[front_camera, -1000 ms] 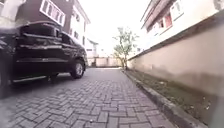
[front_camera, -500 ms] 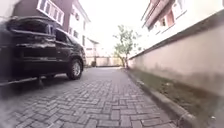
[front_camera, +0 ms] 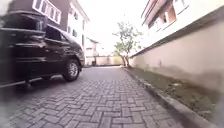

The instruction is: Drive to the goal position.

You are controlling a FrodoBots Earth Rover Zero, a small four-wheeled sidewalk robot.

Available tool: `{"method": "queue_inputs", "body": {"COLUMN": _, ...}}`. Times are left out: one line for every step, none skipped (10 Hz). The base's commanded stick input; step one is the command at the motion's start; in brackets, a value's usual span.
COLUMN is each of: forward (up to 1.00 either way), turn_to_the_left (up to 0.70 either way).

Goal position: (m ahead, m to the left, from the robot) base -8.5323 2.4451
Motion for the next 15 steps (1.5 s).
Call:
{"method": "queue_inputs", "body": {"forward": 0.70, "turn_to_the_left": 0.00}}
{"method": "queue_inputs", "body": {"forward": 0.70, "turn_to_the_left": 0.00}}
{"method": "queue_inputs", "body": {"forward": 0.70, "turn_to_the_left": 0.00}}
{"method": "queue_inputs", "body": {"forward": 0.70, "turn_to_the_left": 0.00}}
{"method": "queue_inputs", "body": {"forward": 0.70, "turn_to_the_left": 0.00}}
{"method": "queue_inputs", "body": {"forward": 0.70, "turn_to_the_left": 0.00}}
{"method": "queue_inputs", "body": {"forward": 0.70, "turn_to_the_left": 0.00}}
{"method": "queue_inputs", "body": {"forward": 0.70, "turn_to_the_left": 0.00}}
{"method": "queue_inputs", "body": {"forward": 0.70, "turn_to_the_left": 0.00}}
{"method": "queue_inputs", "body": {"forward": 0.70, "turn_to_the_left": 0.00}}
{"method": "queue_inputs", "body": {"forward": 0.70, "turn_to_the_left": 0.00}}
{"method": "queue_inputs", "body": {"forward": 0.70, "turn_to_the_left": 0.00}}
{"method": "queue_inputs", "body": {"forward": 0.70, "turn_to_the_left": 0.00}}
{"method": "queue_inputs", "body": {"forward": 0.70, "turn_to_the_left": 0.00}}
{"method": "queue_inputs", "body": {"forward": 0.70, "turn_to_the_left": 0.00}}
